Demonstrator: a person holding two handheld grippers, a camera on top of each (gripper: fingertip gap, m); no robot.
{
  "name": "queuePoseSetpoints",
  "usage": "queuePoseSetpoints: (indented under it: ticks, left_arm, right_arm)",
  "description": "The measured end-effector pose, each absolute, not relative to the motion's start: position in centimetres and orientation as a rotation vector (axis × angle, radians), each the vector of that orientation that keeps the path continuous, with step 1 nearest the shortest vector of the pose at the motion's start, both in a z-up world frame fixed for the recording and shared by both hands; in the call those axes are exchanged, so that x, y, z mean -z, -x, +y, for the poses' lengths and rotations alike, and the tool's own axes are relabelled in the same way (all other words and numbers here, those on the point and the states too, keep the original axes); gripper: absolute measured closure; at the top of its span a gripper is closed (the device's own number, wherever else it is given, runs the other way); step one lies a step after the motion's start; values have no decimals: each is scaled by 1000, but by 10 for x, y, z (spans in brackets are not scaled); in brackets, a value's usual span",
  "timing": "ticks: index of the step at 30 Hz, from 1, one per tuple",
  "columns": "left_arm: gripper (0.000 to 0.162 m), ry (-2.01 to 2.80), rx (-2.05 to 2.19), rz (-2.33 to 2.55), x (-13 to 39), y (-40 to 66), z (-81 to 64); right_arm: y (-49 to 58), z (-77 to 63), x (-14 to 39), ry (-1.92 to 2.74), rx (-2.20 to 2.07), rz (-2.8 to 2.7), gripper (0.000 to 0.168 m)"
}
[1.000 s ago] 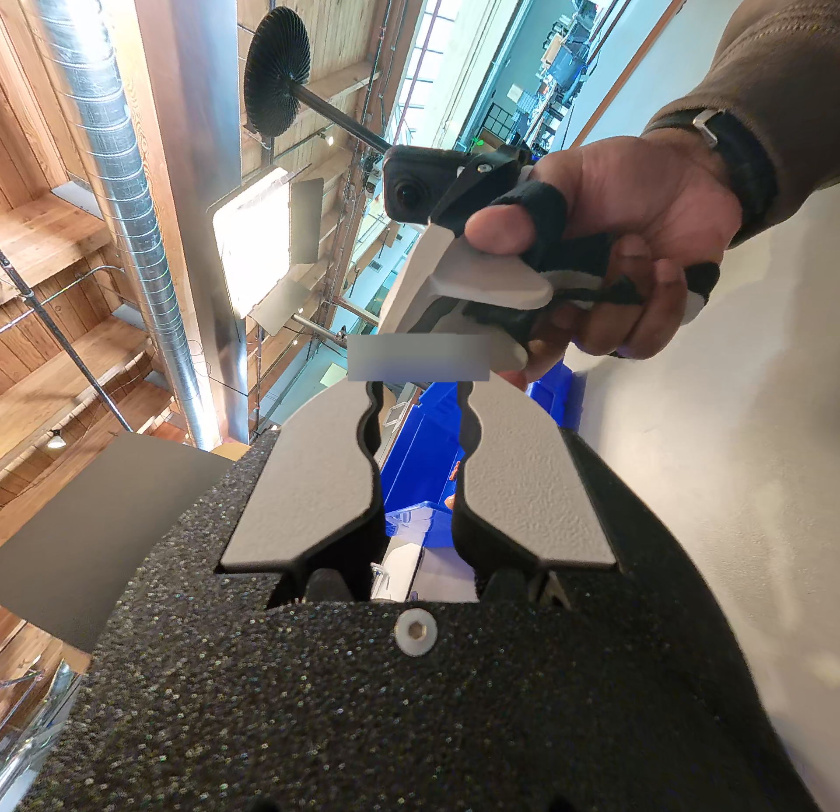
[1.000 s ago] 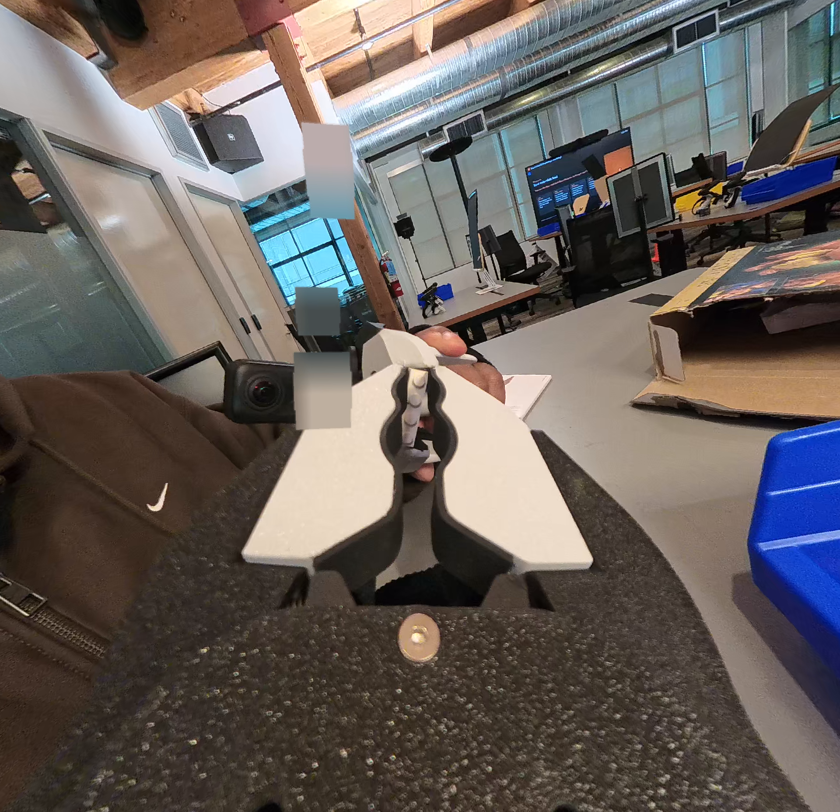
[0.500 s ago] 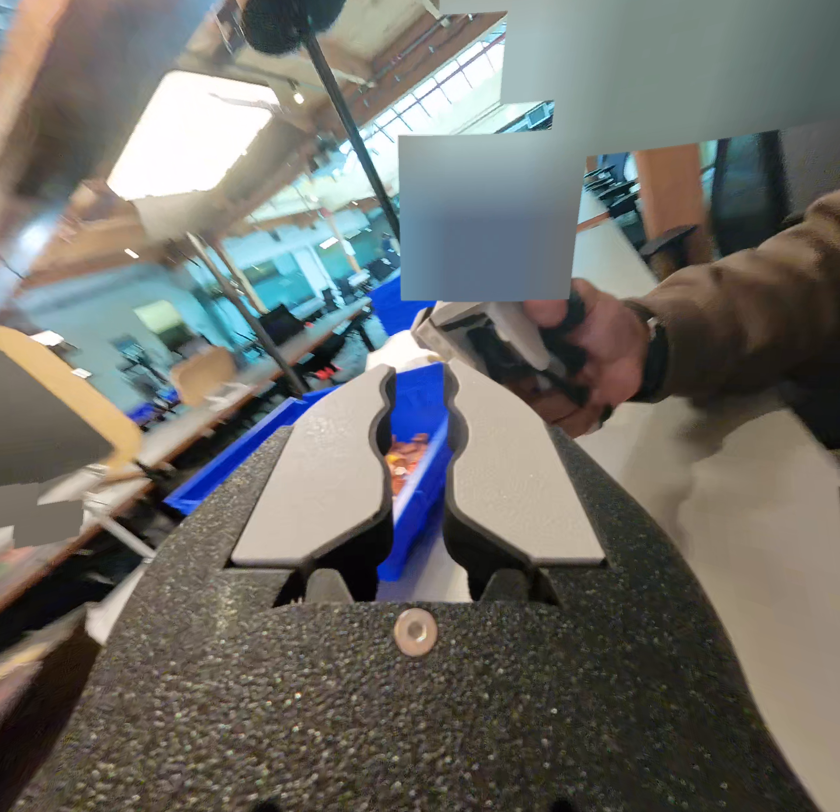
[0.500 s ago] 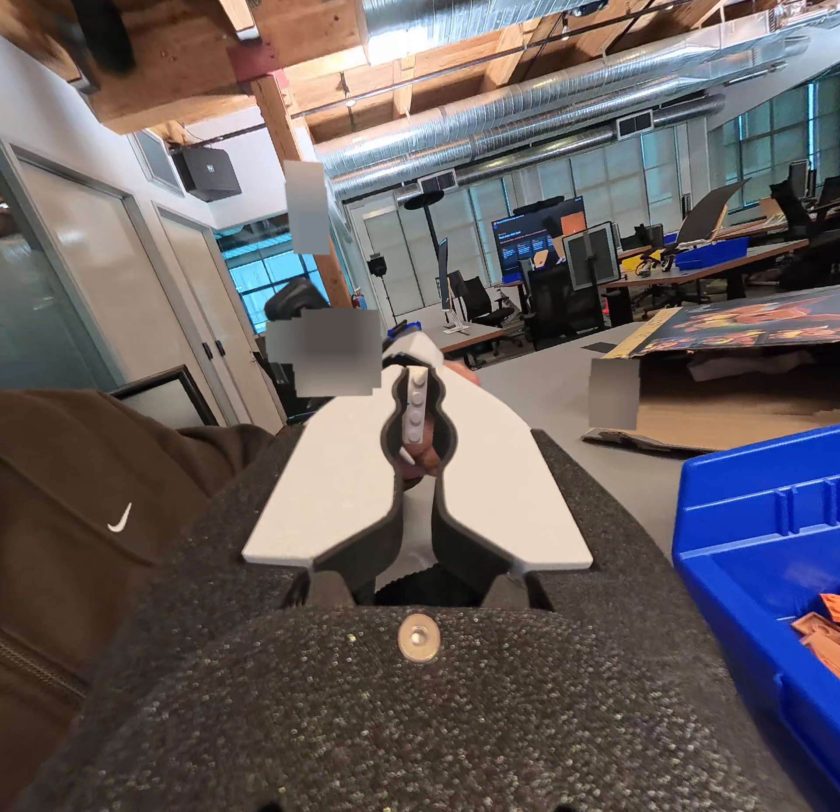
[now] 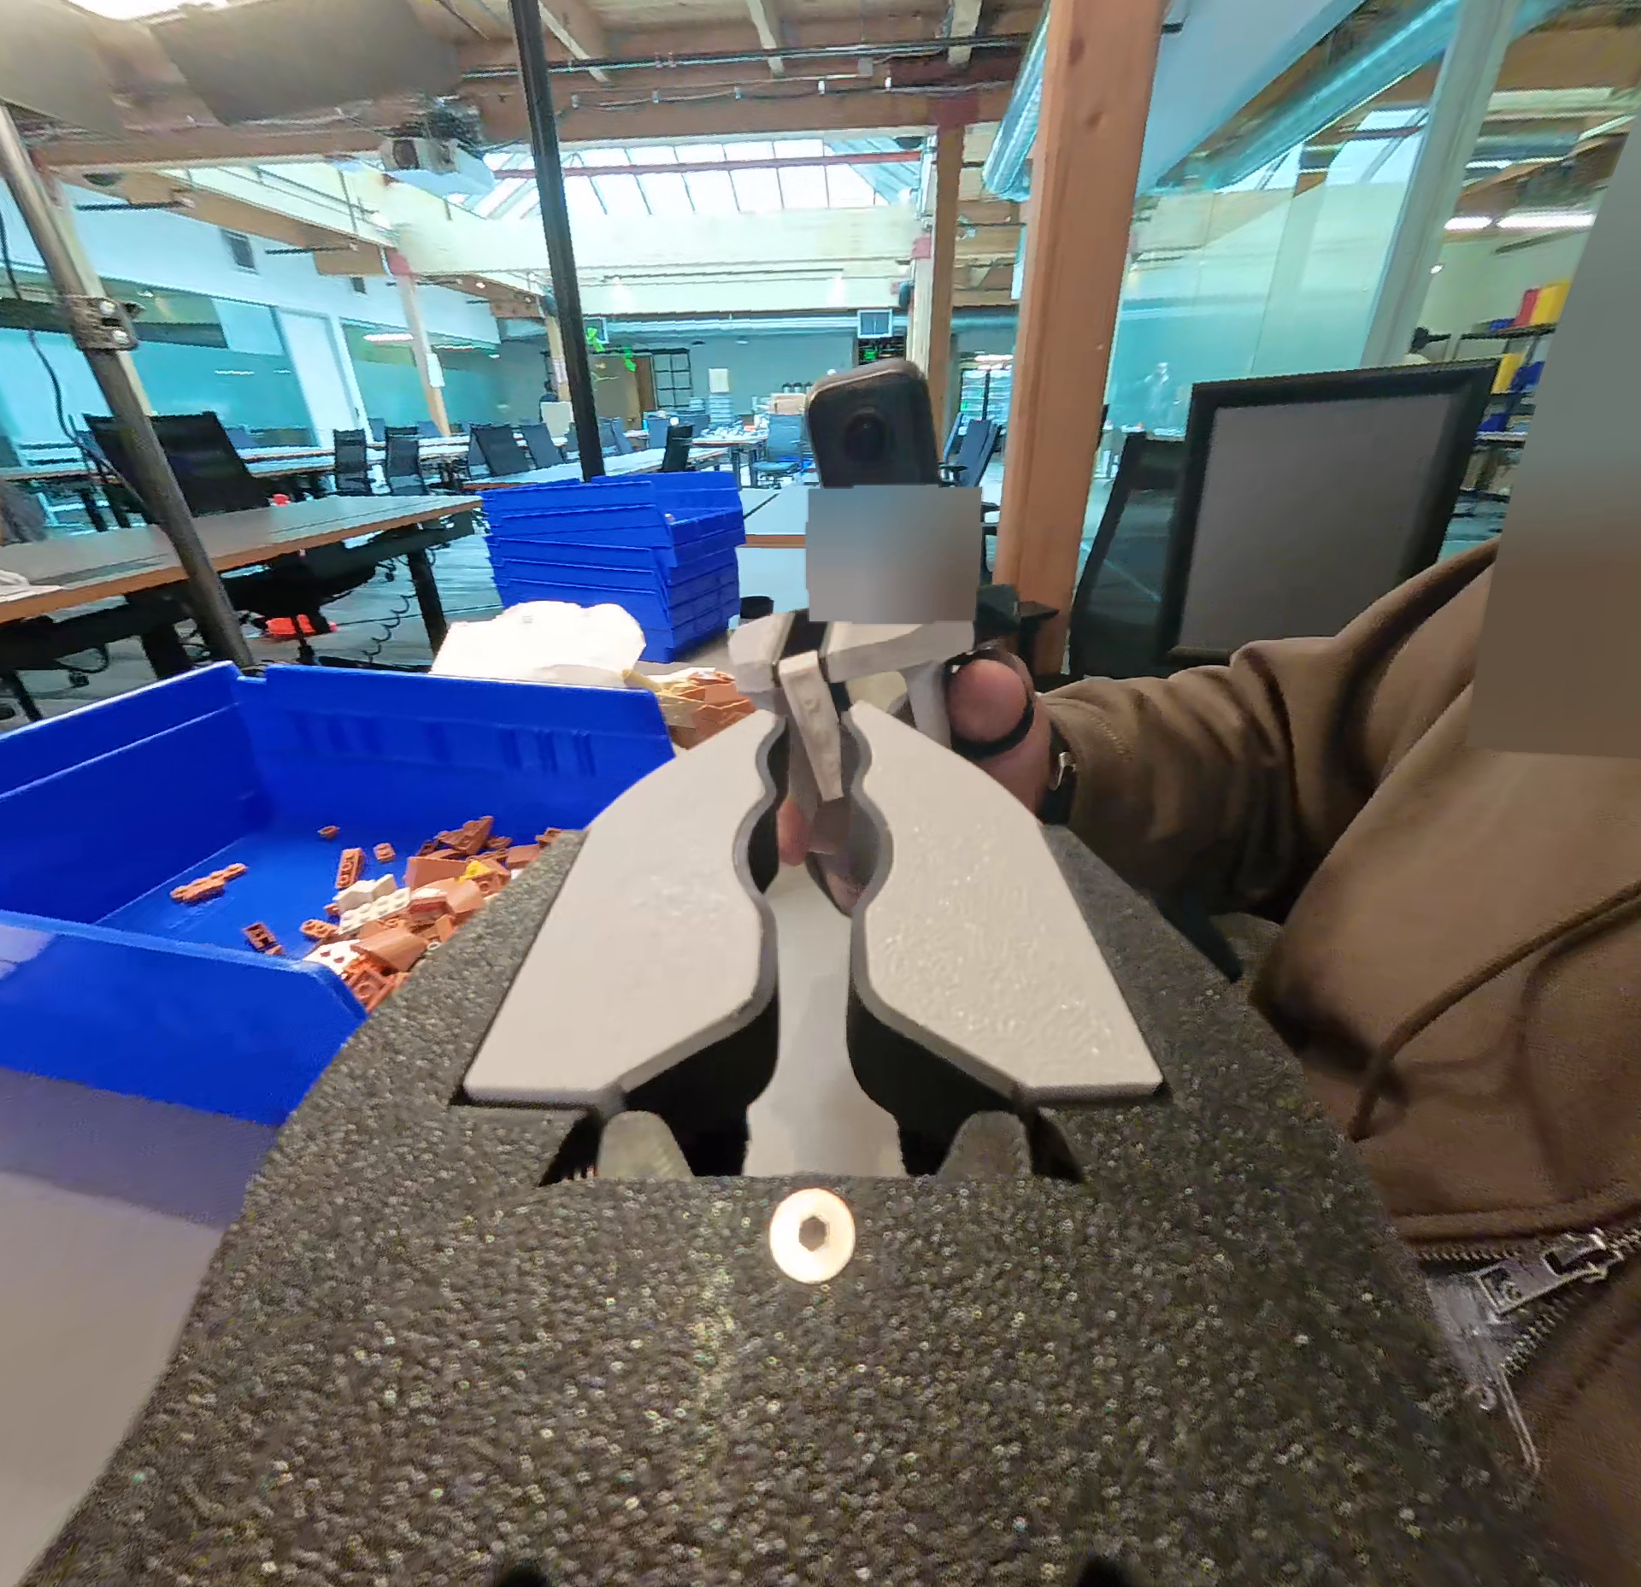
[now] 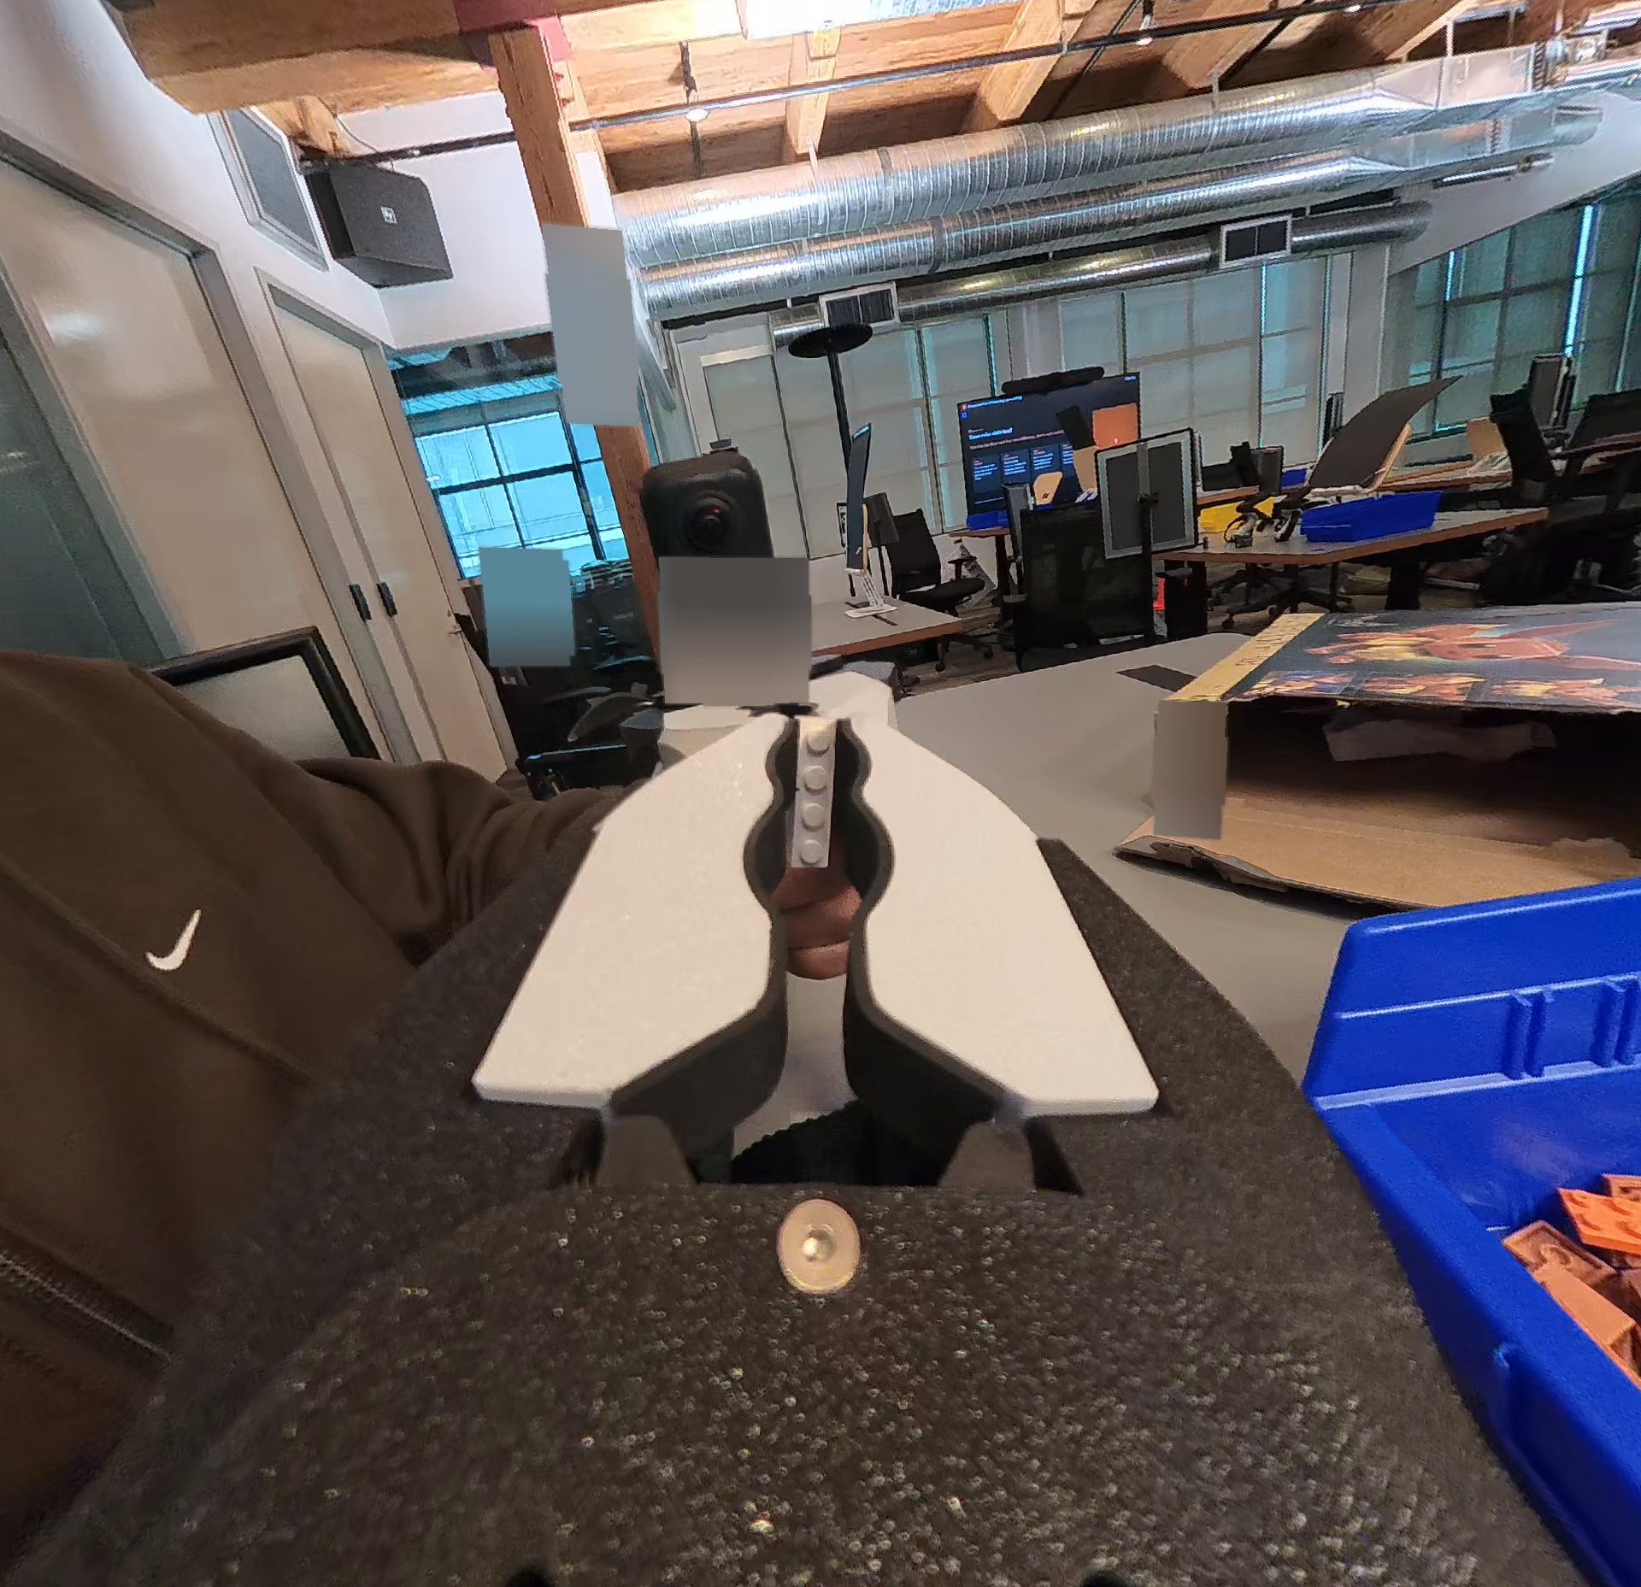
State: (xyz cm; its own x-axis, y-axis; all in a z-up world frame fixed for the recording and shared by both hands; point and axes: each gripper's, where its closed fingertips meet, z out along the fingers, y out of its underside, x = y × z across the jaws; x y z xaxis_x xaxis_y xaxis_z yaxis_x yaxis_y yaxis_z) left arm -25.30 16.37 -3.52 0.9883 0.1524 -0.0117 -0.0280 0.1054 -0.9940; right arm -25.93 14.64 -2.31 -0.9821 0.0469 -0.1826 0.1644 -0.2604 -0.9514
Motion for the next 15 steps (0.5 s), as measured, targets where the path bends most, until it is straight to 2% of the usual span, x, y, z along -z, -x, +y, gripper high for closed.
queuePoseSetpoints:
  ticks: [15]
  left_arm:
    - [154, 1521, -262, 24, 39, 244, 162]
  right_arm:
    - [246, 142, 27, -134, 2389, 1988, 158]
